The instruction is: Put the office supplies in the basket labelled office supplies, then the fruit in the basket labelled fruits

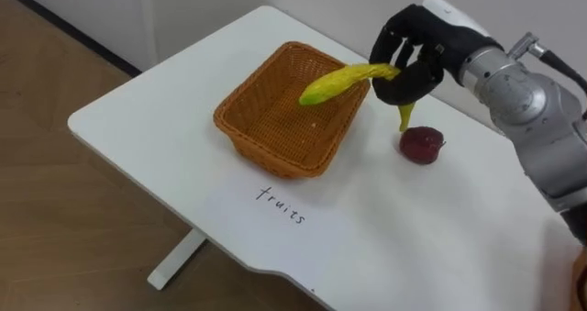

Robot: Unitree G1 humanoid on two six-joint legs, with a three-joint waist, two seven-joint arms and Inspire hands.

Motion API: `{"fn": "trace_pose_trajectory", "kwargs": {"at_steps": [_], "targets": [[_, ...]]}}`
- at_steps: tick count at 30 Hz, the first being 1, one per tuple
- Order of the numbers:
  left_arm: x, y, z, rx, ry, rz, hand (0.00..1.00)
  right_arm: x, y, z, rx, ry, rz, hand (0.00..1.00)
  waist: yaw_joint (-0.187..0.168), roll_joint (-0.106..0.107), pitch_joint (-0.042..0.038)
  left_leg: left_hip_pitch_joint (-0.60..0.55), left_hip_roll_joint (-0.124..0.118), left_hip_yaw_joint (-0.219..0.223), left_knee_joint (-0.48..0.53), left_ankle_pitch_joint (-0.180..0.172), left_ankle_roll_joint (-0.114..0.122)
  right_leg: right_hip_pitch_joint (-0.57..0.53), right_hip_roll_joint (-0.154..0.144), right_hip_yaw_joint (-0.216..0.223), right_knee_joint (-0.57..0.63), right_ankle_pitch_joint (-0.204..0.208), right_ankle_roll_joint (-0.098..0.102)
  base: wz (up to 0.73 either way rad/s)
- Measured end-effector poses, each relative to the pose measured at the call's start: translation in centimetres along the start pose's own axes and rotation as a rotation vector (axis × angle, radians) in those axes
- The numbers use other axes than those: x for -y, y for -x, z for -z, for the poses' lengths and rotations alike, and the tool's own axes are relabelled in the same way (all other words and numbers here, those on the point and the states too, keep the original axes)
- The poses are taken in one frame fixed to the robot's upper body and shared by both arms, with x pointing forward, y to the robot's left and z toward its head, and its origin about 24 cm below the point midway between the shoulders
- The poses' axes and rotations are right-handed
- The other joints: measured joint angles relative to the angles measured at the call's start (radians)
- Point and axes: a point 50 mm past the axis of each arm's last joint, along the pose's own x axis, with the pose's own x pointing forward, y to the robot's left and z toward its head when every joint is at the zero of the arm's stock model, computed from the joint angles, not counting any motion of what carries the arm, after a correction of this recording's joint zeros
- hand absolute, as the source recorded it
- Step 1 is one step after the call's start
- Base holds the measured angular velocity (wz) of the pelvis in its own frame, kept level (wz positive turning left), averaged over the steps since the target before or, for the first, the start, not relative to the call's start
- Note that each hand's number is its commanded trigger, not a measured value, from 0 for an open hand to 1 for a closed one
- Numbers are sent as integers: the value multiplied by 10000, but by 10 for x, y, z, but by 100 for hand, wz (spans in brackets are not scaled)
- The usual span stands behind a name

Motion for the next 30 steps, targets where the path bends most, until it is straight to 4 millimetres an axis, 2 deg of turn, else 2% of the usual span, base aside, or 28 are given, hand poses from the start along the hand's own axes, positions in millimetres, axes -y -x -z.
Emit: {"fn": "trace_pose_trajectory", "kwargs": {"at_steps": [4, 8, 13, 16, 30], "targets": [[-6, 0, 9, -423, 197, -205, 0, -4, -1, 3, -90, 37, -141, 100, 207, -181, -34, 21, -32, -151, 83, -3, 1, 109, 17, 26, -120, 0, 0, 12], [-8, 0, 9, -433, 353, -222, 0, -10, -2, 5, -219, 81, -361, 100, 405, -238, -27, -79, -52, -230, 130, -6, 0, 65, 13, -20, -146, 0, 0, 7], [-11, 0, 8, -414, 356, -278, 0, -22, -6, 6, -340, 9, -730, 100, 618, -326, 27, -163, -46, -217, 105, -10, -12, 15, 19, -11, -148, -3, 6, 0], [-11, 0, 5, -387, 340, -272, 0, -26, -6, 8, -443, 86, -848, 100, 731, -454, 52, -296, -37, -219, 177, -27, -22, -37, 18, -202, -150, -2, 7, 0], [-9, 0, 0, -271, 341, -125, 0, -33, -8, 13, -696, 16, -933, 100, 868, -362, 98, -663, -49, -258, 516, -88, -31, -204, 38, -247, -153, -1, 9, 1]]}}
